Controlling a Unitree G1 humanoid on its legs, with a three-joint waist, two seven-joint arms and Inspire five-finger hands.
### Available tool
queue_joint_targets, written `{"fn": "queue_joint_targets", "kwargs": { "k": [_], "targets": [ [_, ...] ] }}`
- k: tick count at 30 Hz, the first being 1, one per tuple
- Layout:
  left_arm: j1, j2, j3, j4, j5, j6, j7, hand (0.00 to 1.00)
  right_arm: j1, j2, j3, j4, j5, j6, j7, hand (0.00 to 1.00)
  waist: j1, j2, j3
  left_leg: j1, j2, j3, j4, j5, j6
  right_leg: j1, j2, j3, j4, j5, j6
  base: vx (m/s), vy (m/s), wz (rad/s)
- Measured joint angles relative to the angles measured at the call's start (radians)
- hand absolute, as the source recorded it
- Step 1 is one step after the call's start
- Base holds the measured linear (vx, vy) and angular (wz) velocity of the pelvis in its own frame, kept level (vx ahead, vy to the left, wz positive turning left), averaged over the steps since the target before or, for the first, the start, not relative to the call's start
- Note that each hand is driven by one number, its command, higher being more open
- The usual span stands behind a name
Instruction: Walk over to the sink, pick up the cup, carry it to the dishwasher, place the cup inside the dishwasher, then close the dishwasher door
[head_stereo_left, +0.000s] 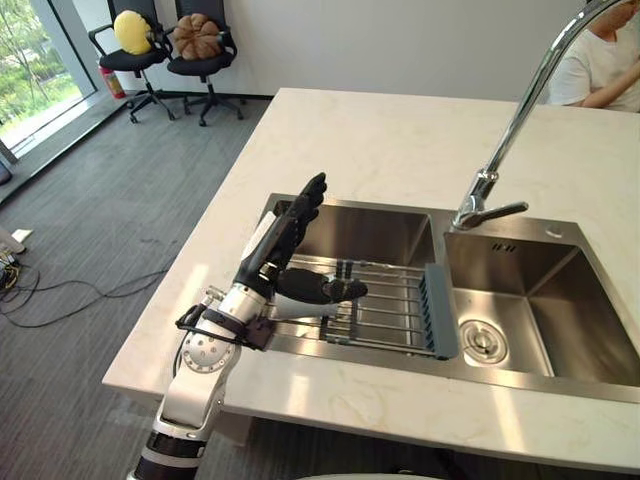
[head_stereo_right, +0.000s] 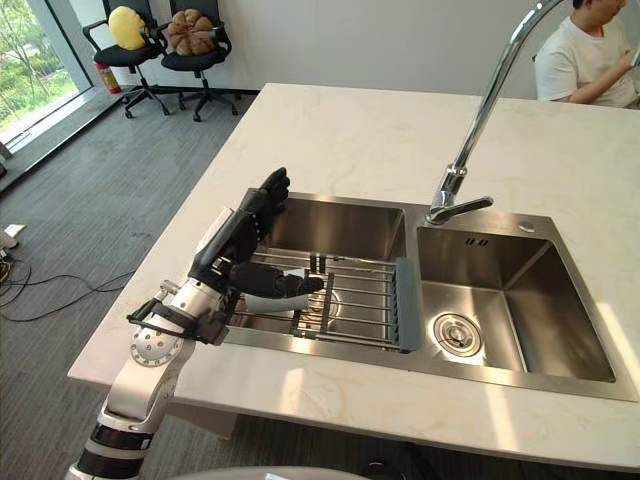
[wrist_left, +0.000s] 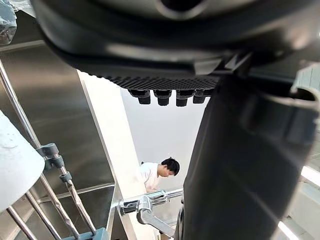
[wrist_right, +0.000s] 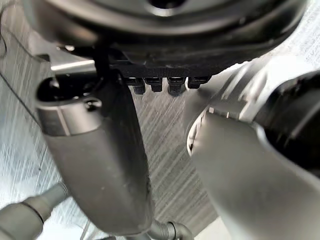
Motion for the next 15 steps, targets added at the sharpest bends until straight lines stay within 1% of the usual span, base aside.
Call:
{"fn": "queue_joint_targets", "kwargs": {
  "k": [2, 7, 9, 10, 12, 15],
  "targets": [
    [0.0, 0.015, 0.0, 0.0, 0.066, 0.0, 0.019, 1.0, 0.004, 0.0, 0.004, 0.003, -0.002, -0.003, 0.0, 1.0, 0.001, 0.0, 0.0, -0.001, -0.002, 0.004, 0.0, 0.0, 0.0, 0.009, 0.003, 0.003, -0.029, 0.018, -0.001, -0.03, 0.007, -0.06],
    [0.0, 0.059, 0.001, 0.0, 0.119, 0.001, 0.023, 1.0, 0.009, -0.005, 0.027, 0.006, -0.008, -0.008, 0.005, 1.0, 0.002, 0.002, -0.001, -0.015, -0.001, 0.026, 0.002, -0.001, 0.002, 0.015, 0.011, 0.017, -0.091, 0.057, -0.002, -0.06, -0.014, -0.12],
    [0.002, 0.083, 0.0, 0.005, 0.161, 0.003, 0.026, 1.0, 0.013, -0.01, 0.027, 0.007, -0.008, 0.0, 0.008, 1.0, -0.003, 0.005, -0.001, -0.016, -0.001, 0.026, 0.001, 0.001, 0.003, 0.024, 0.014, 0.014, -0.116, 0.072, -0.004, -0.02, -0.01, -0.01],
    [0.002, 0.088, 0.0, 0.007, 0.17, 0.003, 0.027, 1.0, 0.014, -0.011, 0.027, 0.007, -0.008, 0.001, 0.008, 1.0, -0.003, 0.006, 0.0, -0.016, -0.001, 0.026, 0.001, 0.001, 0.003, 0.025, 0.015, 0.015, -0.116, 0.072, -0.004, 0.0, 0.0, 0.0],
    [0.003, 0.124, 0.0, 0.031, 0.213, 0.003, 0.045, 1.0, 0.012, -0.02, 0.028, 0.006, -0.008, 0.01, 0.011, 1.0, -0.006, 0.011, 0.001, -0.014, -0.001, 0.024, -0.002, 0.001, 0.004, 0.026, 0.015, 0.011, -0.116, 0.072, -0.004, -0.01, -0.008, 0.02],
    [0.011, 0.136, 0.001, 0.07, 0.263, 0.003, 0.059, 1.0, 0.004, -0.028, 0.039, 0.003, -0.007, 0.014, 0.011, 1.0, -0.005, 0.012, 0.001, -0.012, -0.007, 0.018, -0.016, 0.008, 0.006, 0.026, 0.011, 0.004, -0.117, 0.072, -0.004, -0.01, -0.001, 0.06]
  ]
}}
